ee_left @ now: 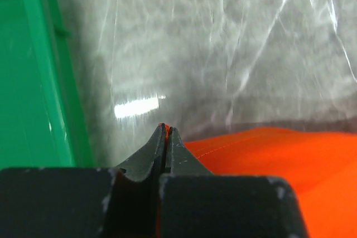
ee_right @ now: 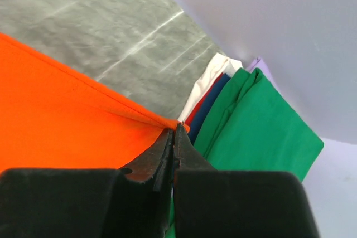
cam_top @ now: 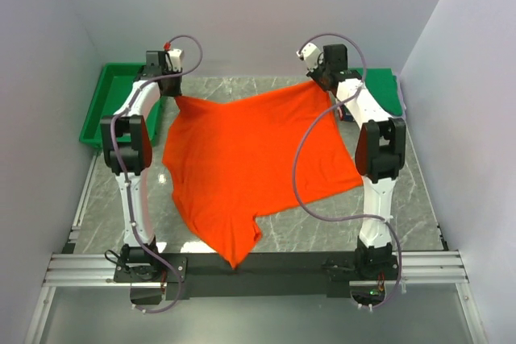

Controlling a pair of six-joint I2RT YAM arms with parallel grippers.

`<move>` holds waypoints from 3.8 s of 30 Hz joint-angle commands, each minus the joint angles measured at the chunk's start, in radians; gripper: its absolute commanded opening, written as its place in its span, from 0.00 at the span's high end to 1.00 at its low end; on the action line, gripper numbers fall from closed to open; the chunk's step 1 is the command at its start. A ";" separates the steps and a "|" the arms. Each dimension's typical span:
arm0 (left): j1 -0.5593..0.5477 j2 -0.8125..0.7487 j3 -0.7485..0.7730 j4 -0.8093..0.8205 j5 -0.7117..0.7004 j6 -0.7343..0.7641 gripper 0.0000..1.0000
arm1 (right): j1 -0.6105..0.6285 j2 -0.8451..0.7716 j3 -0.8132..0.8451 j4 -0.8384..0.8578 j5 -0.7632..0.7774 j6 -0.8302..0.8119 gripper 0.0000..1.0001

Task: Fold and stack the t-shirts
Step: Flatten the tshirt out

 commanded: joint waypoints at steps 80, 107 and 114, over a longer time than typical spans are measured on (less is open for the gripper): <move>0.021 -0.552 -0.519 -0.468 0.391 0.411 0.49 | 0.064 -0.395 -0.587 -0.707 -0.087 0.133 0.87; -0.092 -0.846 -1.225 -0.456 -0.200 0.761 0.58 | 0.030 -0.335 -0.790 -0.452 0.193 0.120 0.87; -0.032 -0.938 -0.944 -0.696 0.141 0.859 0.49 | 0.037 -0.454 -0.627 -0.640 -0.054 0.113 0.73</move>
